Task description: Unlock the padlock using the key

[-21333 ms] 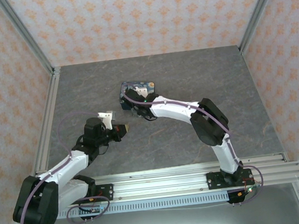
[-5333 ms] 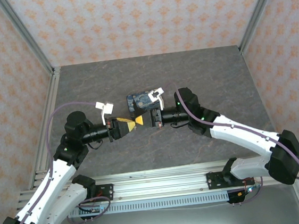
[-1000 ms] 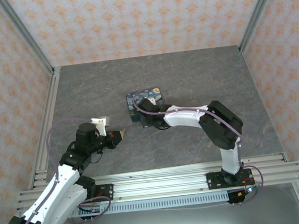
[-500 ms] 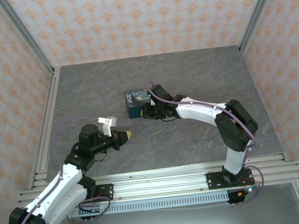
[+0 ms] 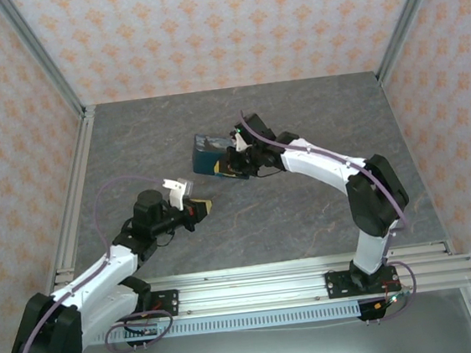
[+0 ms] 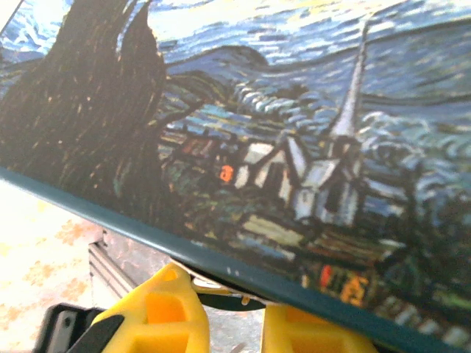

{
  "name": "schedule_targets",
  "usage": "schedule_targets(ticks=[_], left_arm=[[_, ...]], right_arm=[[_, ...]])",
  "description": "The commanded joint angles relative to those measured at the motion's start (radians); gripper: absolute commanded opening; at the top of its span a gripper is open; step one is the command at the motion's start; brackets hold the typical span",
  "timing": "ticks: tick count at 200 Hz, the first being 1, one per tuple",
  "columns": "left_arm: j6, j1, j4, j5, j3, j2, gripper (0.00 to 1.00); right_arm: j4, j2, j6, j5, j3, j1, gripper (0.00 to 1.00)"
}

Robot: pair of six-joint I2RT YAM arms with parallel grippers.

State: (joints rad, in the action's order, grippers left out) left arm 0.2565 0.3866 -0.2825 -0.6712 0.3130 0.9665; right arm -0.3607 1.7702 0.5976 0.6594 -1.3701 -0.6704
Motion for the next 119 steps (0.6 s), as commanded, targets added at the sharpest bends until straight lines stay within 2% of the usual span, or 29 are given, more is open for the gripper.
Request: schedule_targets(ticks=[1,47,119], left_arm=[[-0.086,0.006,-0.099,0.039,0.038,0.023,0.00],[-0.124,0.006,-0.160,0.064,0.057,0.087,0.00],[-0.090,-0.003,-0.228,0.075,0.092,0.161,0.00]], right_arm=[[-0.022,0.008,-0.022,0.067,-0.060,0.011,0.00],[-0.024,0.015,-0.010,0.113,-0.063,0.026,0.00],[0.003,0.015,0.020,0.162,-0.051,0.033,0.00]])
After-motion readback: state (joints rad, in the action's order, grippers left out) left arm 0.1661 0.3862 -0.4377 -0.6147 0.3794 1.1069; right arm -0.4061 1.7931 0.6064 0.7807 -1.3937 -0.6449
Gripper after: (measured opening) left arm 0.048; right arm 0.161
